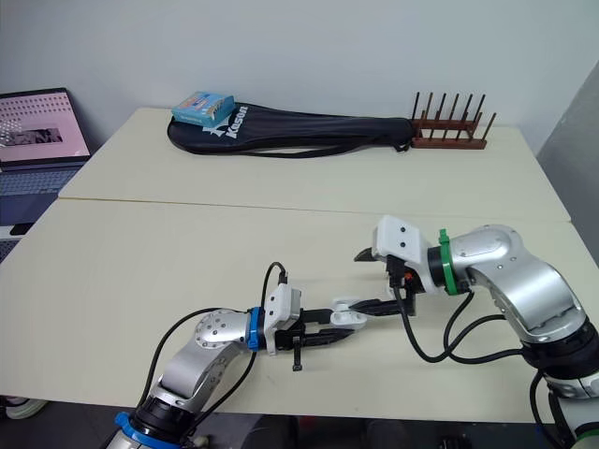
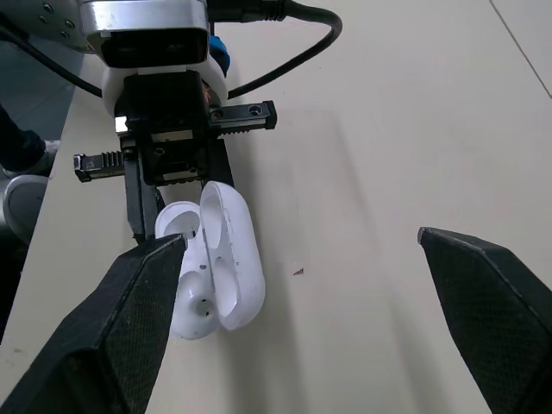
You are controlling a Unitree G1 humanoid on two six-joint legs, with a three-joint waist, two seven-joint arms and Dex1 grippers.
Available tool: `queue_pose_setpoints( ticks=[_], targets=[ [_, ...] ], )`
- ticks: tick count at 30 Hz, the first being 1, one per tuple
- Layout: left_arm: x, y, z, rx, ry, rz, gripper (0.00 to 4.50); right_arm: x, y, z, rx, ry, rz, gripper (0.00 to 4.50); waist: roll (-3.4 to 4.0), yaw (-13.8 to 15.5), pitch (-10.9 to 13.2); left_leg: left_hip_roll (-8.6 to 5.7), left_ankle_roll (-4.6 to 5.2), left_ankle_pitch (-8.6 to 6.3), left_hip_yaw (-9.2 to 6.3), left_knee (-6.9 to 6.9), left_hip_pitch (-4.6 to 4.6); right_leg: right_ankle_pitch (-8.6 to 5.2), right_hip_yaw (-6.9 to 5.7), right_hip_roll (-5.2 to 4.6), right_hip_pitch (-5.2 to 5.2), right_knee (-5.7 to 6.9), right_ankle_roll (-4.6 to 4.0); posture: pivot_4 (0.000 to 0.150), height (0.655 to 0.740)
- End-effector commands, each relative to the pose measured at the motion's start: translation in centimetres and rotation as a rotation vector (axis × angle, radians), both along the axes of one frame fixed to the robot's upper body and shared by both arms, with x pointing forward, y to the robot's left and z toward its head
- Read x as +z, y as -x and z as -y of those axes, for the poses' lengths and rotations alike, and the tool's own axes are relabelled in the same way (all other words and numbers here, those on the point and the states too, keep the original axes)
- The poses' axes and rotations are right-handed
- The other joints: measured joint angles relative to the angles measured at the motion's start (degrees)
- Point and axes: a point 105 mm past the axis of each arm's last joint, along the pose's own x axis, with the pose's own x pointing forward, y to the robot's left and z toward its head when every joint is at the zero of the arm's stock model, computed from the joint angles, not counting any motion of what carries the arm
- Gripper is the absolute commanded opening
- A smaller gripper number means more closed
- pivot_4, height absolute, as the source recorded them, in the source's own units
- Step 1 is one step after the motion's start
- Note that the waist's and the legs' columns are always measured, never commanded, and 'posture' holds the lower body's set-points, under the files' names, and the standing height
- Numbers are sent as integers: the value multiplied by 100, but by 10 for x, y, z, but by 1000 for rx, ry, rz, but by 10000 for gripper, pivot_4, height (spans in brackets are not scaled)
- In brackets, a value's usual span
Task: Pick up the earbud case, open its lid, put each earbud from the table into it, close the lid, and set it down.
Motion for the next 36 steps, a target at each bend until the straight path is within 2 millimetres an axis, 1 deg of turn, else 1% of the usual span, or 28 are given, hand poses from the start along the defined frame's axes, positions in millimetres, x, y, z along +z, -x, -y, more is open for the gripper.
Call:
queue_pose_setpoints(
  ticks=[1, 4, 7, 11, 13, 16, 17, 20, 25, 29, 34, 36],
  targets=[
    [14, -11, -10, 101, 66, 26, 7542, 18, 0, 19, -61, -61, 132, 45000, 0, 15, 0, 0, 0, 0, 0, 0, -1, 0, 0, 0, 1, -2, 0, 1500, 6925],
    [18, -23, -24, 216, 89, 35, 7542, 24, -3, 39, -152, -140, 228, 45000, -2, 11, -1, 0, 0, 0, -1, -1, -2, 0, 0, 0, 1, -2, 0, 1500, 6925],
    [22, -29, -40, 304, 108, 40, 7542, 15, 1, 70, -279, -172, 240, 45000, -1, 10, -1, 1, 0, 0, 0, -1, 2, 0, 0, 0, 3, -1, 0, 1500, 6925],
    [26, -37, -58, 398, 120, 50, 7542, -7, 16, 111, -443, -154, 208, 45000, -2, 38, -1, -2, 0, 0, -4, -2, 3, 0, -3, 0, 12, -5, 1, 1500, 6925],
    [27, -40, -66, 435, 121, 57, 7542, -20, 25, 134, -526, -125, 208, 45000, 0, 27, -2, -2, 0, 0, 0, -2, 7, 0, 1, 0, 14, -5, 1, 1500, 6925],
    [28, -44, -78, 488, 119, 70, 7542, -43, 44, 173, -663, -76, 187, 45000, -1, 18, -2, -3, 0, 0, 1, -2, 24, -1, 2, 0, 32, -8, 1, 1500, 6925],
    [29, -45, -82, 503, 120, 74, 7542, -49, 49, 182, -694, -62, 179, 45000, -1, 12, -2, -4, 0, 0, 0, -2, 26, -1, 1, 0, 36, -9, 2, 1500, 6925],
    [30, -48, -88, 537, 127, 79, 7542, -62, 61, 196, -744, -38, 158, 45000, -1, -19, -2, -3, 0, 0, 7, -3, 44, -2, 7, 1, 49, -11, 3, 1500, 6925],
    [30, -50, -94, 563, 124, 83, 7542, -77, 69, 204, -796, -47, 102, 45000, -1, -34, -2, 0, 0, -1, 21, -8, 84, -17, 20, 4, 82, -14, 27, 1500, 6925],
    [28, -49, -96, 572, 118, 81, 7542, -75, 67, 194, -776, -79, 92, 45000, -1, -26, -2, -1, -1, -1, 20, -10, 88, -17, 20, 3, 88, -17, 26, 1500, 6925],
    [27, -49, -98, 575, 111, 79, 7542, -69, 57, 159, -718, -130, 92, 45000, 0, -20, -2, 1, -1, -1, 18, -13, 87, -16, 19, 4, 88, -18, 26, 1500, 6925],
    [26, -49, -97, 574, 106, 79, 7542, -65, 44, 136, -719, -183, 117, 45000, -1, -24, -2, 1, -1, -1, 18, -13, 87, -16, 19, 4, 88, -19, 26, 1500, 6925]
  ],
)
